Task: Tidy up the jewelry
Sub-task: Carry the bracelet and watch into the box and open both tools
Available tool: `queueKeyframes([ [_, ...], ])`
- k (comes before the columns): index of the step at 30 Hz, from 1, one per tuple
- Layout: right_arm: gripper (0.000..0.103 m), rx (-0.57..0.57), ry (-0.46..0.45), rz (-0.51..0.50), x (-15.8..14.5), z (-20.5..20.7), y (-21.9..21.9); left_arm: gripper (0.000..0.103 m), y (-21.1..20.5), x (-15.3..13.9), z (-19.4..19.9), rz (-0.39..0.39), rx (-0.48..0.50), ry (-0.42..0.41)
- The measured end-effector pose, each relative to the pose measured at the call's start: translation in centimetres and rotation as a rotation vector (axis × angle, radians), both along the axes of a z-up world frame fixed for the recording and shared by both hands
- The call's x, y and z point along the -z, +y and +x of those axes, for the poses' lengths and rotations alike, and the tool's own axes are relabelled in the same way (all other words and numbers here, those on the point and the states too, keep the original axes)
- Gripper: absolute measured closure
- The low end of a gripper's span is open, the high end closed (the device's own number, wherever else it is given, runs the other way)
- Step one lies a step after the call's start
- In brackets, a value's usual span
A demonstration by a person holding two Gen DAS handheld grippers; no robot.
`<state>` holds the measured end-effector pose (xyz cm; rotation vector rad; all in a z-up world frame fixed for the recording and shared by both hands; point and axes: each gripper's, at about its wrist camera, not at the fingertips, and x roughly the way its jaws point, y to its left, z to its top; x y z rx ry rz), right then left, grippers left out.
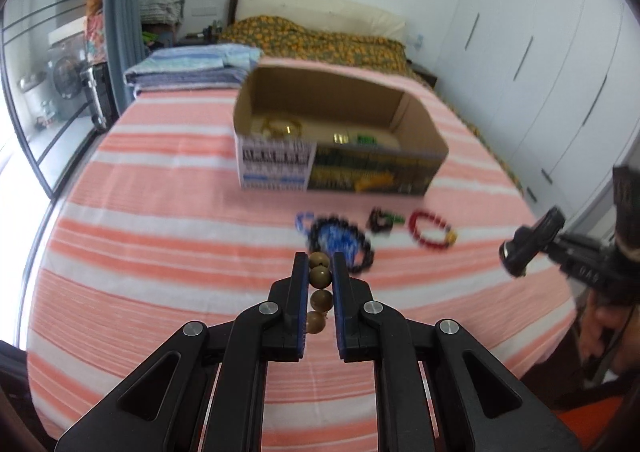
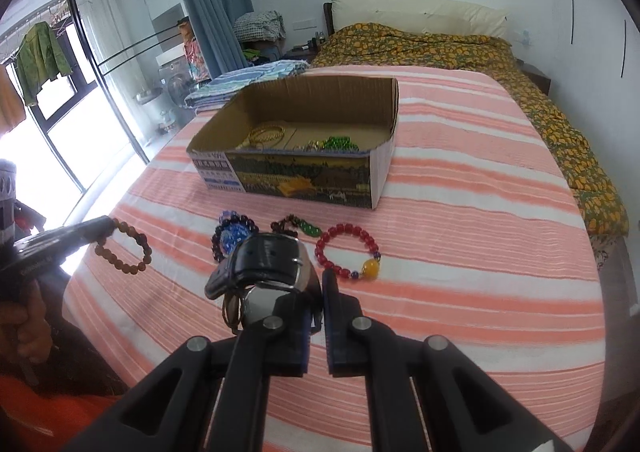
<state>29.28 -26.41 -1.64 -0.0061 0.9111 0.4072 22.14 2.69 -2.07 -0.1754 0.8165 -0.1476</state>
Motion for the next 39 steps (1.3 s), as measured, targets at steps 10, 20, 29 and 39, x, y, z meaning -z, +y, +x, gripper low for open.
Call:
queueKeyframes([
  [10, 0.098, -0.003, -0.013, 0.007, -4.7, 6.9, 2.6, 0.094, 1.1, -7.9, 6.5, -0.033, 0.022, -0.057],
  [20, 0.098, 0.03, 0.09, -0.037, -2.3, 18.9, 5.6, 0.094, -0.9, -8.3, 17.0, 0.003, 0.086, -0.051],
  [29, 0.092, 0.083, 0.229, -0.102, 1.0, 26.5, 6.2, 0.094, -2.9, -3.4, 24.0, 0.081, 0.096, 0.055],
  [39, 0.059, 0.129, 0.212, -0.044, -0.3, 26.4, 5.1, 0.037, -4.0, -2.7, 25.3, 0.11, 0.058, 0.065],
])
